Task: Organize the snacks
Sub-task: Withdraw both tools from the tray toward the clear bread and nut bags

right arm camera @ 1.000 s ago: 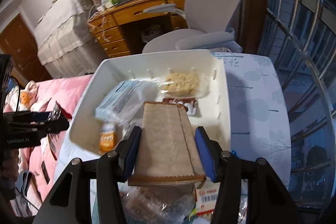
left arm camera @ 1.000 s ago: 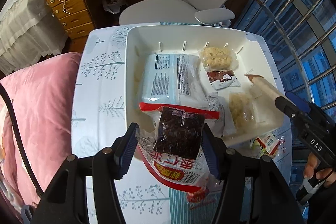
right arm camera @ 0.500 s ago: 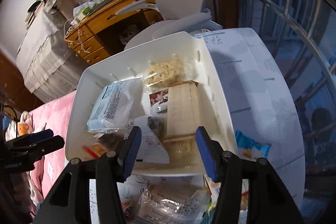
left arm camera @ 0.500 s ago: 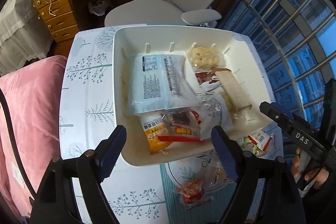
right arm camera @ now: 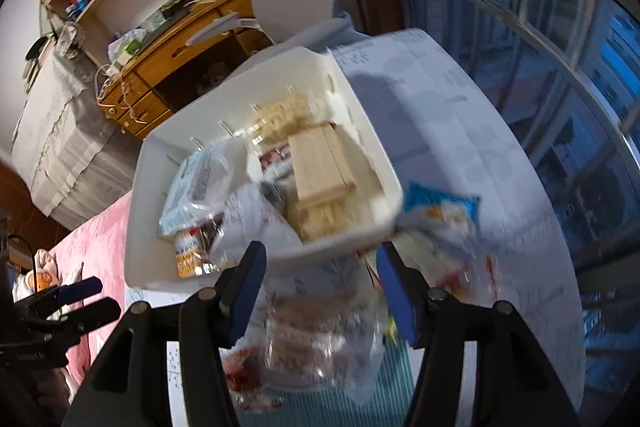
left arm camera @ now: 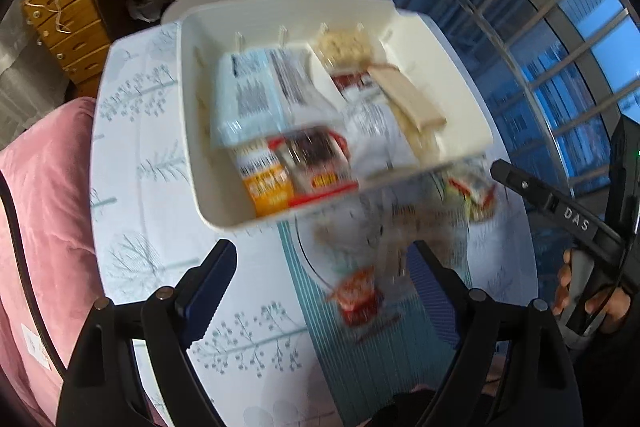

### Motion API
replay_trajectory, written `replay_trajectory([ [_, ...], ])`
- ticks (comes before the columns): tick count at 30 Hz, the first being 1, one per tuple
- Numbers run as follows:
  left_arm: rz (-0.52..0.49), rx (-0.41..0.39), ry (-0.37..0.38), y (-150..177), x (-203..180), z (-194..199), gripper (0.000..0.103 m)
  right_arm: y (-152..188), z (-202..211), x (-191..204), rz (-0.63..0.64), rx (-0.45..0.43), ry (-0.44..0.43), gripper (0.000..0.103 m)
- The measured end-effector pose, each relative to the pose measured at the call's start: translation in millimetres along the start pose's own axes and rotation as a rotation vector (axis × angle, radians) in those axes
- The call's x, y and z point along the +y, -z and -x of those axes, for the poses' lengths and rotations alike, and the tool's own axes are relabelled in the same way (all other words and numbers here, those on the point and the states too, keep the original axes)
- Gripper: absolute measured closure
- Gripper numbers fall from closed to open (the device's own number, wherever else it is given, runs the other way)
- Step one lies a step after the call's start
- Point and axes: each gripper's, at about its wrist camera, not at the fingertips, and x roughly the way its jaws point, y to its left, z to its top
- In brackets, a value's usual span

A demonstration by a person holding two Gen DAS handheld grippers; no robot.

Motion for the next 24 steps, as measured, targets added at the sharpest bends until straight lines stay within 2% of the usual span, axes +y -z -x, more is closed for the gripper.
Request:
replay_trajectory([
  [9, -0.033, 0.136, 0.018, 30.1, -24.4, -29.4, 0.017, 47.1, -8.1, -23.0, -0.096, 0.072, 0.028, 0.045],
  [12, -0.040, 0.157, 0.013, 35.2, -35.2, -35.5, 0.017, 55.4, -10.0, -33.2, -0.104, 0.090, 0.026, 0.045],
  [19, -0.001, 0.186, -0.005, 34.3, -62.6, -46.2, 0.011, 63.5, -15.5, -60.6, -0.075, 0.142, 0.021, 0.039],
  [21, 0.009, 0.194, -0.016, 31.1, -70.6, -49.4, 0.010, 63.0, -14.9, -68.0, -0.053, 0.145, 0.021, 0.034],
  [24, 0.036, 0.205, -0.029, 25.7, -82.2, -57.1, 0.008, 62.6, -13.4, -76.1, 0.008, 0.150, 0.027, 0.032],
])
